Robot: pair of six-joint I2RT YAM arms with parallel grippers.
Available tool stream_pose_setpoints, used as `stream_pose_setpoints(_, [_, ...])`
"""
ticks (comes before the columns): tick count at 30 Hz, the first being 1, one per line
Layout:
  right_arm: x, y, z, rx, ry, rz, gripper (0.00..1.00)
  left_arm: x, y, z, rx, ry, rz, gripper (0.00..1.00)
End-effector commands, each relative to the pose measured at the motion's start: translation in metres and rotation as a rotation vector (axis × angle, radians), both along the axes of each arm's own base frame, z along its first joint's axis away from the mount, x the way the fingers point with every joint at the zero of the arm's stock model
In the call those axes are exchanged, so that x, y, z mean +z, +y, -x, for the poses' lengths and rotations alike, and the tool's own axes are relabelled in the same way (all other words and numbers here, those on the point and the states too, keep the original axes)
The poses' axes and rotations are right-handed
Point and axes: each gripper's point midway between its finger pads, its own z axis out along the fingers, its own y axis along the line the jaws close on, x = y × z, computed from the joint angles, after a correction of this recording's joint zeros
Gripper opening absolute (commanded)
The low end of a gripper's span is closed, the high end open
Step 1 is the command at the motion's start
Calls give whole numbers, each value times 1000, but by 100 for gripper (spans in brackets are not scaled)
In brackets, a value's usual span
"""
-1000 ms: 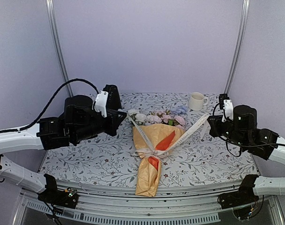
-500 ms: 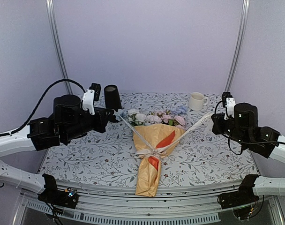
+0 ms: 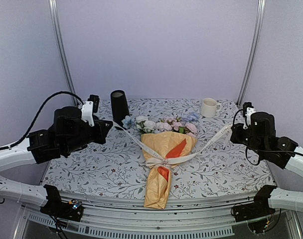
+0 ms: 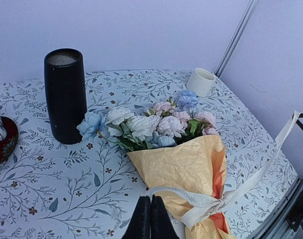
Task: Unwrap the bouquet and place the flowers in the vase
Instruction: Untie the ribbon from the tied bouquet.
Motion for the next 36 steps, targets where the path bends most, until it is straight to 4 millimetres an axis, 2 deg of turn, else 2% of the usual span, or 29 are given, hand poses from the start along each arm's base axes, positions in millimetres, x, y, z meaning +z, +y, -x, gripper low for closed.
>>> stream_pose_setpoints(1, [7, -9, -3, -31, -10, -32, 2, 11, 18, -5, 71, -14, 21, 0])
stream_pose_setpoints(5, [13, -22, -5, -71, -21, -30, 2, 13, 35, -6, 129, -23, 33, 0])
stream_pose_setpoints(7, [6, -26, -5, -88, -7, -42, 2, 7, 41, -6, 149, -7, 52, 0])
stream_pose_setpoints(11, [-12, -22, -5, -77, 26, -80, 2, -15, 34, -4, 128, 44, 87, 0])
stream_pose_setpoints(13, [-15, -25, -6, -94, 35, -84, 2, -18, 37, -6, 144, 51, 81, 0])
stream_pose_setpoints(19, [-1, -52, -10, -196, 13, -52, 2, -2, 59, -6, 222, 12, 73, 0])
stream_pose_setpoints(29, [-3, -87, -4, -348, -5, -85, 3, -1, 101, 4, 358, -24, 124, 0])
stream_pose_setpoints(36, [7, -108, 7, -449, -65, -118, 3, 3, 117, 8, 410, -38, 128, 0])
